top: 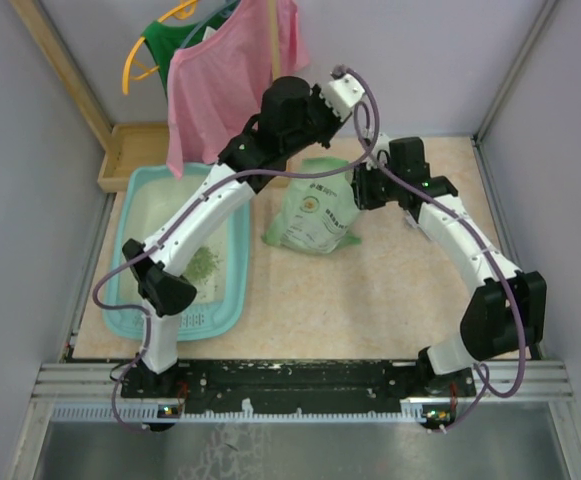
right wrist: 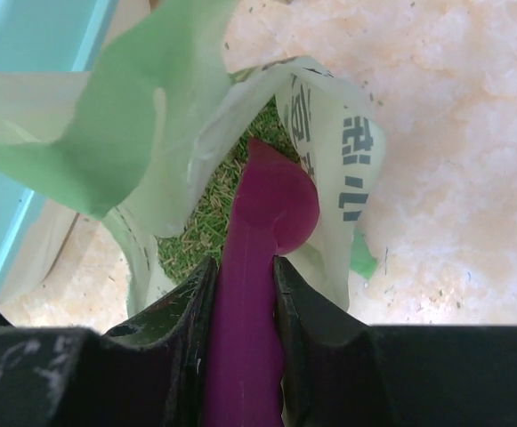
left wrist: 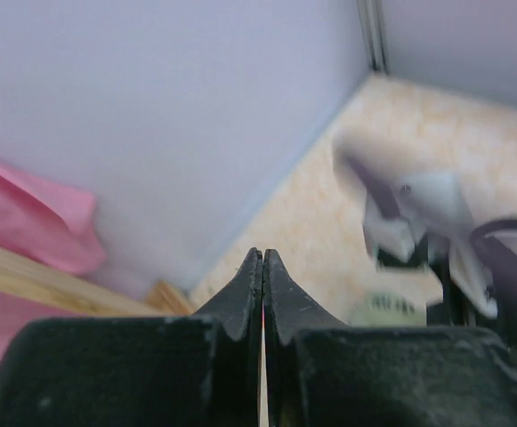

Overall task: Fill the litter box with clean litter
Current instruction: 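Scoop the cat litter from the cat litter bag.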

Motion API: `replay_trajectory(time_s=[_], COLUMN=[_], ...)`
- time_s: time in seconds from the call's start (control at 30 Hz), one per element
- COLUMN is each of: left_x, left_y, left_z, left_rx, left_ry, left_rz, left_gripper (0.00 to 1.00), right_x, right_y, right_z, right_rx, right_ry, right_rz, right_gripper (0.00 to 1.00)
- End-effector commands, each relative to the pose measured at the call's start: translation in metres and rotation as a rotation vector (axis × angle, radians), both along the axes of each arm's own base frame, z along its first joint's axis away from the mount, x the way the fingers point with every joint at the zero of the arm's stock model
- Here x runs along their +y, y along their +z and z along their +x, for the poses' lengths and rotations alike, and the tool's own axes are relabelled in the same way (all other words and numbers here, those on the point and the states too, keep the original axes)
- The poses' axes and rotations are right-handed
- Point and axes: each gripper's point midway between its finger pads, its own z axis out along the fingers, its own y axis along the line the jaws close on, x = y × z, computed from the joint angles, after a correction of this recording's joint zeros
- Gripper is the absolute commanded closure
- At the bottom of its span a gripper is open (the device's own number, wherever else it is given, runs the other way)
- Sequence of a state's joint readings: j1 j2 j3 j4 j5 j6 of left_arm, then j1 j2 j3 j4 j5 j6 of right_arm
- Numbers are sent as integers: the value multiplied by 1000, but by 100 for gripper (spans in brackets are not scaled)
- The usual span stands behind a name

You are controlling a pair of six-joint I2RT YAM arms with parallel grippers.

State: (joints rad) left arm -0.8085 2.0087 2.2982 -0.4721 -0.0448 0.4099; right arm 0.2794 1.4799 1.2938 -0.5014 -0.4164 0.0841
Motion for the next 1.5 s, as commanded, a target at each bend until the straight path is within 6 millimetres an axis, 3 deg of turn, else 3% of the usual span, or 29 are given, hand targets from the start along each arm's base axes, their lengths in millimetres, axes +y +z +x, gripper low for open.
replay_trajectory(time_s=[0.0,0.13,0.3,0.43,0.6,0.8,0.9,1.07,1.17,1.37,1.47], left_x=[3,3,11,36,70,94,98,86,88,127,129], left_y=[116,106,73,43,19,-9,-26,-52,-54,-15,-18], left_z=[-16,-14,-25,-37,-64,-77,-80,-80,-68,-35,-29], left_rx=[-254,-236,-163,-115,-58,1,13,46,71,123,188], left_ry=[-7,-1,0,51,78,118,119,71,54,-21,-120], left_rz=[-235,-211,-137,-88,-52,3,16,35,-12,-243,-243], left_gripper=[100,100,100,100,97,54,42,24,23,15,14], right_x=[-4,-7,3,19,20,25,21,15,11,6,6], right_y=[-25,-31,-31,-30,-37,-36,-37,-35,-32,-26,-24], right_z=[-32,-30,-34,-41,-38,-42,-44,-48,-51,-57,-58], right_rx=[137,151,178,223,245,257,247,213,193,156,148], right_ry=[-22,-37,10,86,89,113,104,94,89,88,91], right_rz=[-58,-82,-39,28,17,47,34,13,2,-7,-3], right_gripper=[100,100,100,100,100,100,100,100,100,100,100])
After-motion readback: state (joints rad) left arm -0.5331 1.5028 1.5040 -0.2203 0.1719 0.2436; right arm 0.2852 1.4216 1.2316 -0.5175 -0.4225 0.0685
